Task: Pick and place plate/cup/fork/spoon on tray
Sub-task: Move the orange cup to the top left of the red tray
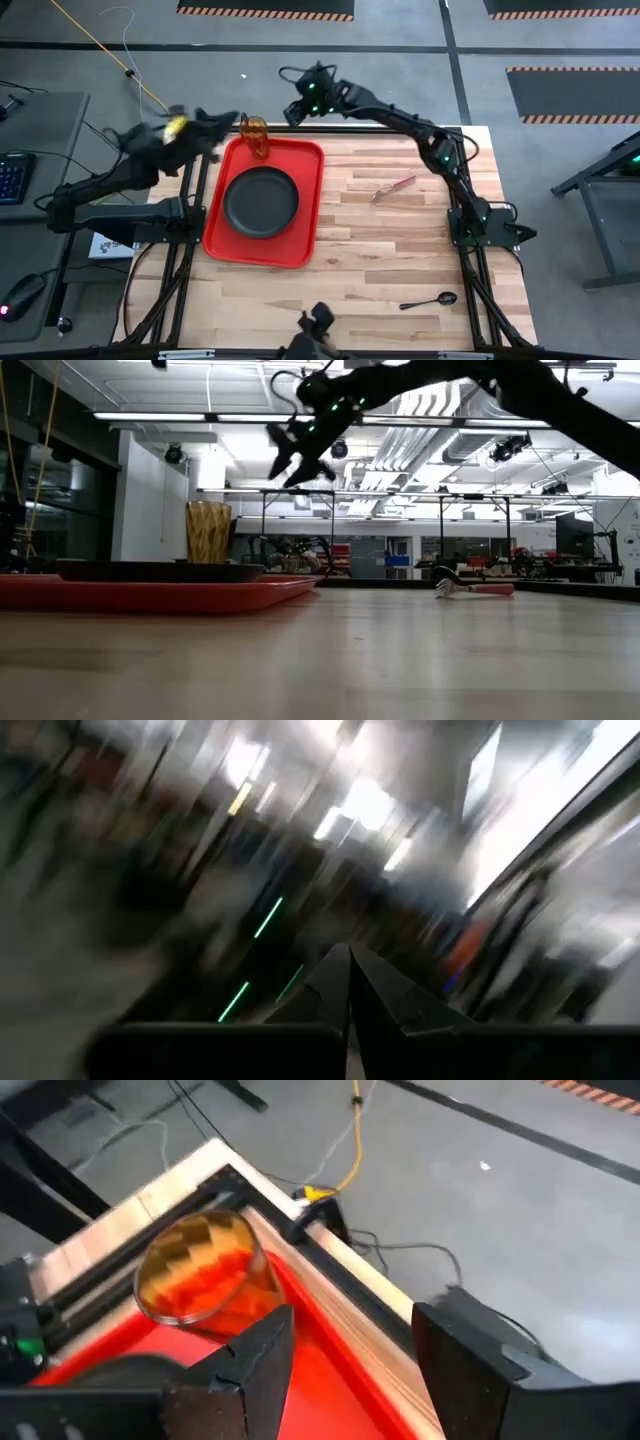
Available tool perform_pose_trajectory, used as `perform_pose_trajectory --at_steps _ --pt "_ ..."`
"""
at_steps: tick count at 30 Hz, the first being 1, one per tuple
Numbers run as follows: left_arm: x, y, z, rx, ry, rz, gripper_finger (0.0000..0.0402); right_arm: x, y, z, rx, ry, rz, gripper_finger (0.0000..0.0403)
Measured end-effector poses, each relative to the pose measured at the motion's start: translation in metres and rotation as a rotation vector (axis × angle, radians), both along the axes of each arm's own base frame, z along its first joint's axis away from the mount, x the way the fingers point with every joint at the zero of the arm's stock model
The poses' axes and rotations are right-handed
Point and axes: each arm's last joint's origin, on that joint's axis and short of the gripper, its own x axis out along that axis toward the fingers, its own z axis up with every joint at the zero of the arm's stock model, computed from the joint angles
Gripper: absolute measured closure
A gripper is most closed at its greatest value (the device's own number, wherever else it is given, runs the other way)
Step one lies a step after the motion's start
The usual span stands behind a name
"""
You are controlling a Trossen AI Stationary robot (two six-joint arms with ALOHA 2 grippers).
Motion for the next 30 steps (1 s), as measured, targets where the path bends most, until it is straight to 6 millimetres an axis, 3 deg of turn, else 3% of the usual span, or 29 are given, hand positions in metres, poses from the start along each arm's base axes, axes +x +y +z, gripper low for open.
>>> perform_pose_trajectory --at_steps 6,12,15,19,30 --pt "0.04 0.044 0.007 -0.114 0.638 0.106 0.0401 -0.026 -0.004 0.024 -0.014 0.055 -0.024 0.0208" --pt "0.072 0.105 -0.032 -0.333 1.077 0.078 0.0401 -0.036 0.002 0.029 0.0 0.116 -0.018 0.0208" --pt "0.073 0.125 -0.061 -0.46 1.247 0.064 0.0401 -0.038 0.004 0.026 0.024 0.161 -0.015 0.0208" --pt "0.07 0.147 -0.077 -0.55 1.303 0.142 0.0401 -0.038 0.008 0.018 0.046 0.201 -0.007 0.0208" --pt "0.05 0.172 -0.081 -0.638 1.266 0.283 0.0398 -0.035 0.011 0.014 0.049 0.208 0.001 0.0208"
